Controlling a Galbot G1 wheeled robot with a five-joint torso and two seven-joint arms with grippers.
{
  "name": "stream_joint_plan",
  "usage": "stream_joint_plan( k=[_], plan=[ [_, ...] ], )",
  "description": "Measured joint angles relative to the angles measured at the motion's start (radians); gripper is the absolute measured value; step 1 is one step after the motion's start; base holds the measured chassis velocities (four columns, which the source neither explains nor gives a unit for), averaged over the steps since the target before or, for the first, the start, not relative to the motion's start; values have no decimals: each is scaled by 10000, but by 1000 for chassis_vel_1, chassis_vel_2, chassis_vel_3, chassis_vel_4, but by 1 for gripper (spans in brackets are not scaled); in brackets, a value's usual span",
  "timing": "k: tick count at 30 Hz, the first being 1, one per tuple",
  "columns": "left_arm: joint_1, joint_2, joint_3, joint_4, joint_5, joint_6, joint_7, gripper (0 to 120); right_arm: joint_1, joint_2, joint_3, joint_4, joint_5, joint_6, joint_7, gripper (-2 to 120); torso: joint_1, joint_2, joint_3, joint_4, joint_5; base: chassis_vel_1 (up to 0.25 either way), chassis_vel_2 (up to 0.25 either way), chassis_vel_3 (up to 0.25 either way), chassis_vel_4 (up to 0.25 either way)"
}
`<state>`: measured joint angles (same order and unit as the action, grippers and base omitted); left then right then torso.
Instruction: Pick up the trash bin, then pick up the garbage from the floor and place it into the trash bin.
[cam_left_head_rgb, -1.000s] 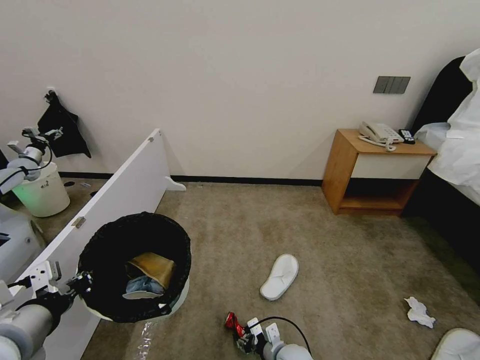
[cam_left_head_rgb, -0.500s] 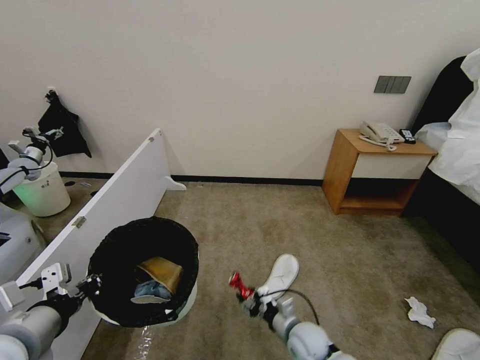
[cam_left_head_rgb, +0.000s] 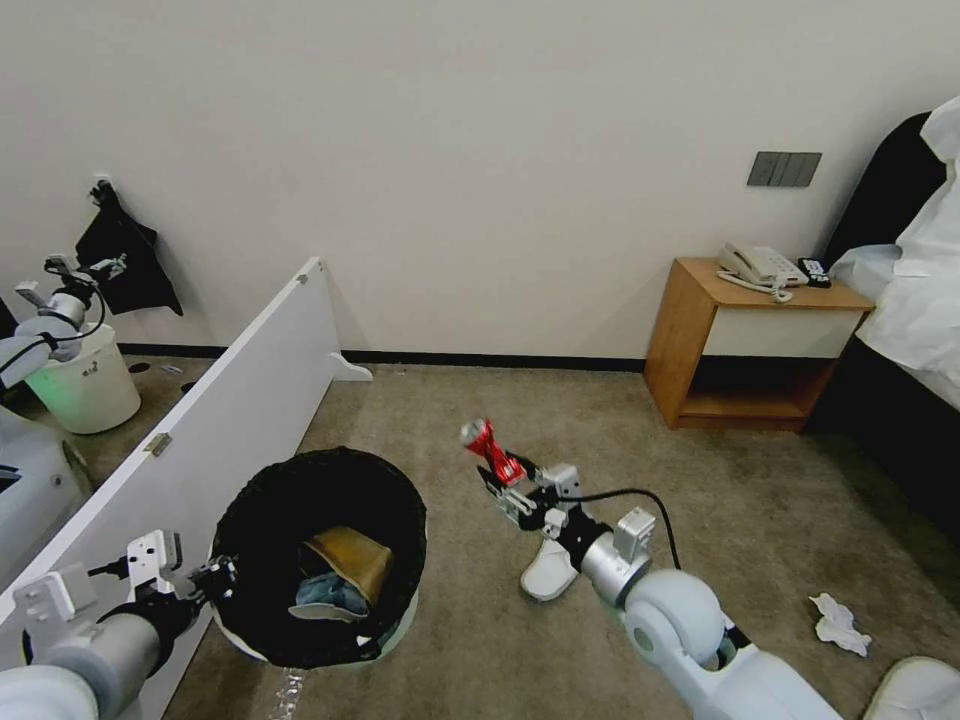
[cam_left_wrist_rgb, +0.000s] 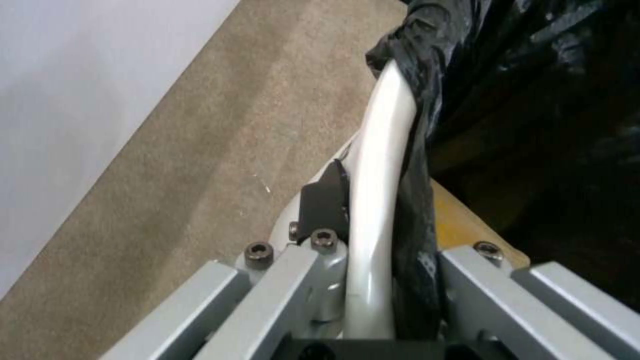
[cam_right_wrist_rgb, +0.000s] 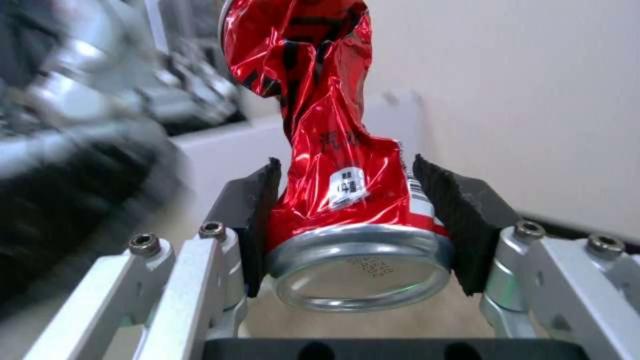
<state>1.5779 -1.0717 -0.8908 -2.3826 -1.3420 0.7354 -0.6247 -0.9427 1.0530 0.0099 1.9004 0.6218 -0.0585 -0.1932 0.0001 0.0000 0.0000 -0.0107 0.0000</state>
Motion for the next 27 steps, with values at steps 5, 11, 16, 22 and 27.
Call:
stream_joint_plan(
  k=[5,11,16,22,27],
  plan=[
    [-9,1,85,3,57,0,-45,1,496,-17,-425,182,447,439,-559,49,0,0,0,0,0,0,0,0,0],
    [-36,7,261,2,176,0,-109,1,1619,-89,-1359,369,1377,880,-1302,49,0,0,1,0,-2,0,0,0,0],
    [-126,54,371,-12,197,0,-183,1,2796,162,-2289,408,2280,805,-1571,49,0,0,0,2,-2,0,0,0,0],
    [-168,57,389,7,207,1,-189,1,3259,168,-3042,575,2893,585,-1587,49,0,0,0,-2,-2,0,0,0,0],
    [-168,35,361,14,202,0,-188,1,3387,57,-3703,671,3212,375,-1529,49,-1,0,0,-1,-2,0,0,0,0]
  ],
)
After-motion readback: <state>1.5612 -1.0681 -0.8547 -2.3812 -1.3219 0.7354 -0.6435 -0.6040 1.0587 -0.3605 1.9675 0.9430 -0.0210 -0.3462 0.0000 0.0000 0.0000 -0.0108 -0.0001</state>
